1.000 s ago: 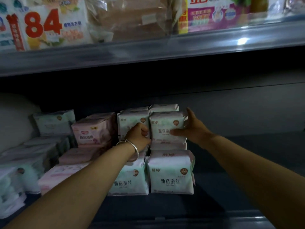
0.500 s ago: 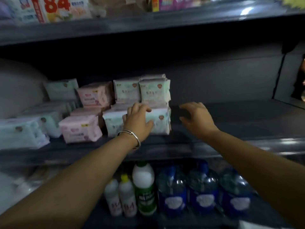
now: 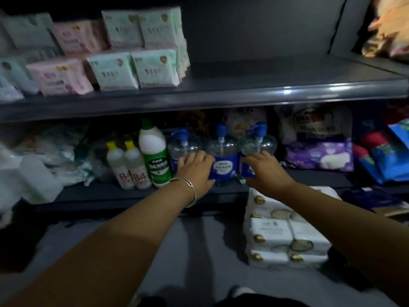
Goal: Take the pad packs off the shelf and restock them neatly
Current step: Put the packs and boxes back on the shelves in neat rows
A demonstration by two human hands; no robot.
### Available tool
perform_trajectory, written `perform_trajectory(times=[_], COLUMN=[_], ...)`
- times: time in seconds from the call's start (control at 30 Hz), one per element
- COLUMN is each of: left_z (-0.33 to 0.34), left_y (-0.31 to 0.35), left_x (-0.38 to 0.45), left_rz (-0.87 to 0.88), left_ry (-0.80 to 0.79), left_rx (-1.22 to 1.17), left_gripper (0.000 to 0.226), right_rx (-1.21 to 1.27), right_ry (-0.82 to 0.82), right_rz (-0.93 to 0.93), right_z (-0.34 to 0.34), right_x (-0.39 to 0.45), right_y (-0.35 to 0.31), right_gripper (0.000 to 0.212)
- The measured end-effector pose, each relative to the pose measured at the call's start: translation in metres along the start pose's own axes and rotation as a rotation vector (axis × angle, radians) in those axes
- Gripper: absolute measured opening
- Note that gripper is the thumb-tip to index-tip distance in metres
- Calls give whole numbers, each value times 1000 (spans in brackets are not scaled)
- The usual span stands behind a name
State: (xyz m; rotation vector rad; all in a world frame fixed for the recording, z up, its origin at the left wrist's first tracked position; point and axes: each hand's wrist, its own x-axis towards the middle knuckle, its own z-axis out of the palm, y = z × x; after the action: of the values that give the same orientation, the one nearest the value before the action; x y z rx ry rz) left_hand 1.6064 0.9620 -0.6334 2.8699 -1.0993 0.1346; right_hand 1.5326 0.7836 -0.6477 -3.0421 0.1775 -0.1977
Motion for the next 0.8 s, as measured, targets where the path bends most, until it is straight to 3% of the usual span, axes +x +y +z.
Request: perform_trajectory(times=[0.33, 0.47, 0.63, 0.8], left_z=[33, 44, 78, 109], left_y=[38, 48, 80, 118], left_x=[14, 30, 61, 86], left_rz=[93, 106, 145, 174], left_ry=[-231, -282, -353, -427], left_rx=[-74, -128, -127, -67], left_gripper=[70, 75, 88, 105], right_rx=[-157, -108, -178, -158], right_ry=[-278, -355, -532, -556], right_rz=[131, 183, 216, 261], right_z=[4, 5, 39, 54], right_x=[-31, -22, -35, -46], right_y=[55, 75, 119, 177], right_gripper=[68, 77, 101, 114])
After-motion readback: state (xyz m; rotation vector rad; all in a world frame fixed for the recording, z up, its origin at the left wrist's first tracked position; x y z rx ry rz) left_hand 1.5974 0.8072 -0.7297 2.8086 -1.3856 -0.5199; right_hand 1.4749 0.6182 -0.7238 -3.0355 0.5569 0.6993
